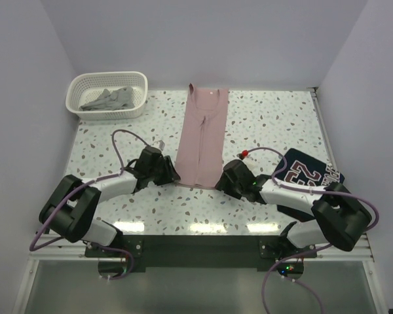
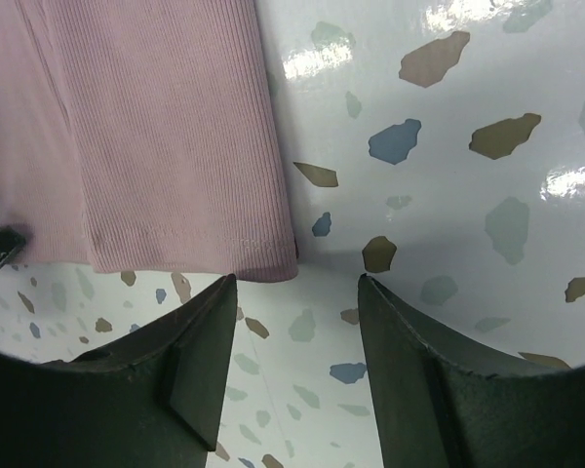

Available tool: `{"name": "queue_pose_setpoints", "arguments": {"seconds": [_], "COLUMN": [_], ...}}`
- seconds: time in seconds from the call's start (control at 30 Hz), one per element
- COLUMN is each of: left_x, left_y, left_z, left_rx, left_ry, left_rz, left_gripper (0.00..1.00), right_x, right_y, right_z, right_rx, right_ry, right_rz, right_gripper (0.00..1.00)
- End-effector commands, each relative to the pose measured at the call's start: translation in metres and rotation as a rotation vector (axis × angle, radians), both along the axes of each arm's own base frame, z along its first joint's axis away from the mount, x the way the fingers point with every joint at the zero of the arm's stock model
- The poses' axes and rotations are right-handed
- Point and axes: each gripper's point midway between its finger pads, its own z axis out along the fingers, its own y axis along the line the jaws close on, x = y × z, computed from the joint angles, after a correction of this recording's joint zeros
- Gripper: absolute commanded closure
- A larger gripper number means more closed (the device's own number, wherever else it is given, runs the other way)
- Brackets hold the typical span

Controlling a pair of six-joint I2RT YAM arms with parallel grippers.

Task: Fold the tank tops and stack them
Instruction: Fold the tank top

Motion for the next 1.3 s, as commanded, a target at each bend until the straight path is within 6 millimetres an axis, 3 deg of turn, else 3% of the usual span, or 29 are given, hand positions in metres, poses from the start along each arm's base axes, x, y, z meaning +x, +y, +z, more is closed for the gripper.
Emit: {"name": "queue_pose_setpoints", "arguments": {"seconds": [0.0,0.27,0.47,0.73,0.83,1.03,1.27], "left_x": [-0.007,-0.009,-0.017,-0.031,-0.046,-0.082,-0.125], "left_y": [0.017,0.023,0.026,0.017,0.013,0.013,0.016], "left_z": [-0.025,-0.031,-0.034,-0.036,-0.037,-0.035,-0.02], "left_rx": [0.091,0.119,0.133,0.131,0.151,0.162,0.123], "left_ry": [0.059,0.065,0.088,0.098,0.112,0.143,0.163], "left_rz": [0.034,0.041,0.03,-0.013,-0.025,-0.003,-0.016], "left_gripper": [0.57,0.67,0.79,1.0,1.0,1.0,1.0], "right_x": [0.008,0.013,0.012,0.009,0.004,-0.024,-0.087], "right_y": [-0.004,0.002,0.006,0.002,0.0,-0.005,-0.009], "right_z": [-0.004,-0.011,-0.015,-0.016,-0.014,-0.003,0.011], "right_rx": [-0.011,-0.011,-0.032,-0.081,-0.112,-0.174,-0.235], "right_ry": [-0.025,-0.017,-0.01,0.0,-0.002,-0.019,-0.041], "right_rz": [-0.058,-0.056,-0.033,-0.005,0.019,0.074,0.188], "right_gripper": [0.45,0.53,0.67,0.97,1.0,1.0,1.0]}}
